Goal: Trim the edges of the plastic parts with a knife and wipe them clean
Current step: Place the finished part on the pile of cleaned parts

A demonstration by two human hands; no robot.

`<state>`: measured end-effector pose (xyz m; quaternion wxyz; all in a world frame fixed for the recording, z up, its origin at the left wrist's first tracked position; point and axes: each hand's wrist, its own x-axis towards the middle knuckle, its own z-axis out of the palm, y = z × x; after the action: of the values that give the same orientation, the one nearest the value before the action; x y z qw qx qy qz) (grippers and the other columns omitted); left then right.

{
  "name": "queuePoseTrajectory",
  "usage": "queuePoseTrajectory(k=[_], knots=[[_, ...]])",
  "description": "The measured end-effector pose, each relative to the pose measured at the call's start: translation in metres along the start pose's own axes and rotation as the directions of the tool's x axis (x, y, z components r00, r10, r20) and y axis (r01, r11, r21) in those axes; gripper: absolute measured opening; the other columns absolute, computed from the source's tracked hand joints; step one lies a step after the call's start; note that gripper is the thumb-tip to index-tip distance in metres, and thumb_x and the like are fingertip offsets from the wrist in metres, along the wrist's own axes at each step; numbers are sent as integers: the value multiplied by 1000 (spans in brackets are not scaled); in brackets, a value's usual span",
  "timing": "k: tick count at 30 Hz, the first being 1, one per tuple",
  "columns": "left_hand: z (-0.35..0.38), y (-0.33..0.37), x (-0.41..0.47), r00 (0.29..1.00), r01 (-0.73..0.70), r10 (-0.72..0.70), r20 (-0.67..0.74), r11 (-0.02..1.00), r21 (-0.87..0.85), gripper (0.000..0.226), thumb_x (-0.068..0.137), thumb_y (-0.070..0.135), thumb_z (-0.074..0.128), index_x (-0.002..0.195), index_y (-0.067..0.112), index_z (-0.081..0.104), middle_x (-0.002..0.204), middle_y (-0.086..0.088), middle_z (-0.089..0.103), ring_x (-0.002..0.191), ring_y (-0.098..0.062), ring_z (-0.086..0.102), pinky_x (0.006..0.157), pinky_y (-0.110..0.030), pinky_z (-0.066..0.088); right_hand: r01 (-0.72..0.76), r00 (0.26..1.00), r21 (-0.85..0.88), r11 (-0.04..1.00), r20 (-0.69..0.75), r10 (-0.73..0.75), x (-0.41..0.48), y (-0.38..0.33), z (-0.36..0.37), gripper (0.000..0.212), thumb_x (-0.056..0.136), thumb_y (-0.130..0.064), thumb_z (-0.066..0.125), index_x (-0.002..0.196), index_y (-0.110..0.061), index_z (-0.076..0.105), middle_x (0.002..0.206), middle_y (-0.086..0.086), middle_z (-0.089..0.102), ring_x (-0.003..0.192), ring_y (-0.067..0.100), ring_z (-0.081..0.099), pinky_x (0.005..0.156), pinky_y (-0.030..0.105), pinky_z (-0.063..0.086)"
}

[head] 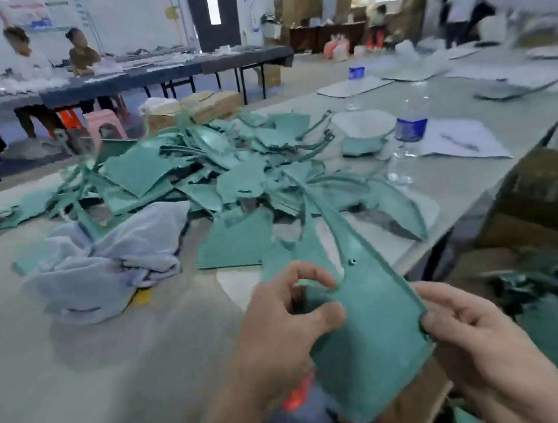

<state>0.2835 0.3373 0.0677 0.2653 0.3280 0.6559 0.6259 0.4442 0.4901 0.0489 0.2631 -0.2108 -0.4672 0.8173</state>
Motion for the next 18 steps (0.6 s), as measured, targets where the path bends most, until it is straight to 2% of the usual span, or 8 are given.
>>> queuePoseTrajectory(k=[2, 5, 7, 11, 12, 15, 17, 18], knots=[[42, -8, 6, 974, 66, -58, 220, 997, -28, 18, 72, 17, 70, 83, 31, 71, 62, 3, 58, 49, -8, 44, 49, -20, 35, -58, 989, 65, 996, -135, 67, -18, -1, -42, 43, 74, 2, 61, 115, 10, 67, 113, 34, 69, 90, 36, 69, 74, 37, 60], [106, -25, 6, 911, 168, -138, 390, 985, -45, 23, 74, 17, 67, 93, 30, 72, 83, -12, 72, 68, -16, 61, 64, -28, 46, -129, 948, 221, 967, -260, 186, -50, 2, -93, 41, 83, -11, 58, 120, -5, 73, 125, 23, 70, 108, 35, 68, 86, 42, 59], [144, -45, 1, 884, 247, -200, 423, 967, -61, 32, 78, 18, 67, 108, 29, 69, 101, -15, 75, 84, -19, 69, 76, -31, 52, -180, 890, 261, 948, -368, 270, -68, 13, -123, 33, 87, -15, 57, 110, -13, 80, 117, 16, 75, 97, 29, 75, 74, 39, 63], [202, -91, -22, 767, 489, -415, 490, 872, -28, 43, 100, 24, 62, 141, 30, 51, 128, -3, 68, 112, -15, 66, 86, -30, 53, -177, 714, 443, 879, -557, 425, -103, 59, -196, 33, 98, -14, 55, 127, -2, 66, 119, 22, 72, 100, 37, 70, 111, 50, 43], [212, -102, -28, 727, 563, -472, 499, 825, -39, 44, 102, 26, 59, 144, 27, 48, 130, -4, 67, 112, -14, 66, 86, -30, 55, -167, 668, 477, 863, -589, 454, -111, 70, -213, 34, 99, -14, 55, 129, 1, 63, 117, 23, 73, 98, 38, 71, 111, 51, 42], [227, -127, -41, 628, 691, -562, 539, 721, -52, 48, 105, 33, 53, 151, 23, 42, 141, 1, 60, 121, -11, 60, 100, -33, 51, -113, 582, 574, 811, -623, 522, -126, 99, -252, 36, 100, -16, 55, 132, 2, 60, 124, 24, 70, 107, 39, 69, 95, 53, 50], [228, -141, -42, 617, 721, -598, 511, 690, -63, 53, 105, 38, 50, 154, 25, 36, 155, 3, 45, 138, -13, 46, 111, -38, 40, -114, 549, 589, 800, -634, 545, -130, 122, -263, 36, 104, -20, 54, 134, -1, 58, 136, 22, 63, 119, 37, 63, 96, 52, 50], [225, -148, -42, 619, 746, -631, 467, 659, -97, 55, 105, 37, 50, 156, 25, 34, 158, 2, 40, 143, -16, 40, 113, -39, 35, -195, 515, 564, 802, -637, 574, -132, 137, -263, 37, 105, -23, 55, 135, -2, 57, 140, 22, 60, 114, 36, 63, 92, 51, 51]])
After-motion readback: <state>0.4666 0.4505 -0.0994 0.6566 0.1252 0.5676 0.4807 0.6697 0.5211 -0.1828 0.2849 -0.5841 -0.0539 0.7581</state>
